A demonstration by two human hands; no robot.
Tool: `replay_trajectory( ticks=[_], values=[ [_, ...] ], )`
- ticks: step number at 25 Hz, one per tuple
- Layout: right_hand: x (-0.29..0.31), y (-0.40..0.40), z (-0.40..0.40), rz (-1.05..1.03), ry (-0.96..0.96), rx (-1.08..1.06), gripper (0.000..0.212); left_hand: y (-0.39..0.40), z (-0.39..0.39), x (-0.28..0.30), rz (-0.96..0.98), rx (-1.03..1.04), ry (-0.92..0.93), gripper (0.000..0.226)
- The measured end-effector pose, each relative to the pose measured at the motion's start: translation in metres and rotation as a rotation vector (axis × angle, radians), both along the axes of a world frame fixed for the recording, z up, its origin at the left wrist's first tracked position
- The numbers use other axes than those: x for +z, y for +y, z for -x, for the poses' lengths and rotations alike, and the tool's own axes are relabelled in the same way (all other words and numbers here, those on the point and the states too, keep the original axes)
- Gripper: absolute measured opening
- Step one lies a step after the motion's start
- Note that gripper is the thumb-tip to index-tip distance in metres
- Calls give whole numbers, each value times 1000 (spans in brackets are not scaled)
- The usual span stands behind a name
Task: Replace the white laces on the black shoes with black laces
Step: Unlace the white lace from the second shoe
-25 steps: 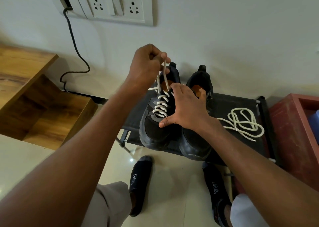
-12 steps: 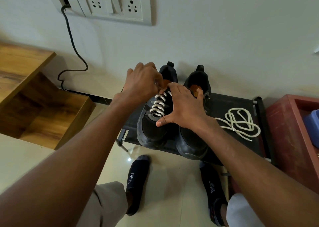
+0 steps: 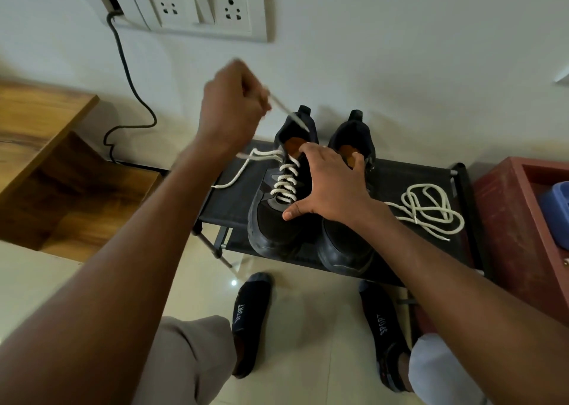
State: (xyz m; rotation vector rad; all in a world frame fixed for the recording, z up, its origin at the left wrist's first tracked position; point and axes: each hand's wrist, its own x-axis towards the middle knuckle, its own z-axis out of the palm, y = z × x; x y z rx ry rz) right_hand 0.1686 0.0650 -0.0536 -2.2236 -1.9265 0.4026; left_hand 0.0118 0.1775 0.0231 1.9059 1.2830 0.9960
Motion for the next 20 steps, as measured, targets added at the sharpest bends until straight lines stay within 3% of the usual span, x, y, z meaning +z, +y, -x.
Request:
replay_trajectory(
  ticks=[2, 4, 6, 8, 10, 11, 16, 18, 20],
  values=[
    [3, 1, 1, 31, 3, 14, 133, 5, 12, -18, 97, -7, 435, 3],
    [6, 5, 2, 80, 26, 26, 128, 8, 23, -23, 160, -16, 713, 3],
    [11, 15, 5, 73, 77, -22, 102, 6, 30, -23, 210, -12, 807, 19],
    [14, 26, 7, -50, 134, -133, 58, 1, 31, -28, 216, 20, 908, 26],
    [13, 34, 12, -175, 114, -181, 25, 2, 28, -34, 188, 17, 955, 23],
    [11, 36, 16, -196, 92, -176, 20, 5, 24, -38, 170, -16, 922, 26],
    [2, 48, 32, -205, 80, -194, 15, 11, 5, -60, 172, -388, 778, 94],
    [1, 49, 30, -219, 112, -223, 11, 9, 2, -69, 204, -452, 792, 105],
    [4, 46, 25, -251, 120, -227, 8, 9, 0, -73, 232, -424, 788, 102]
  ],
)
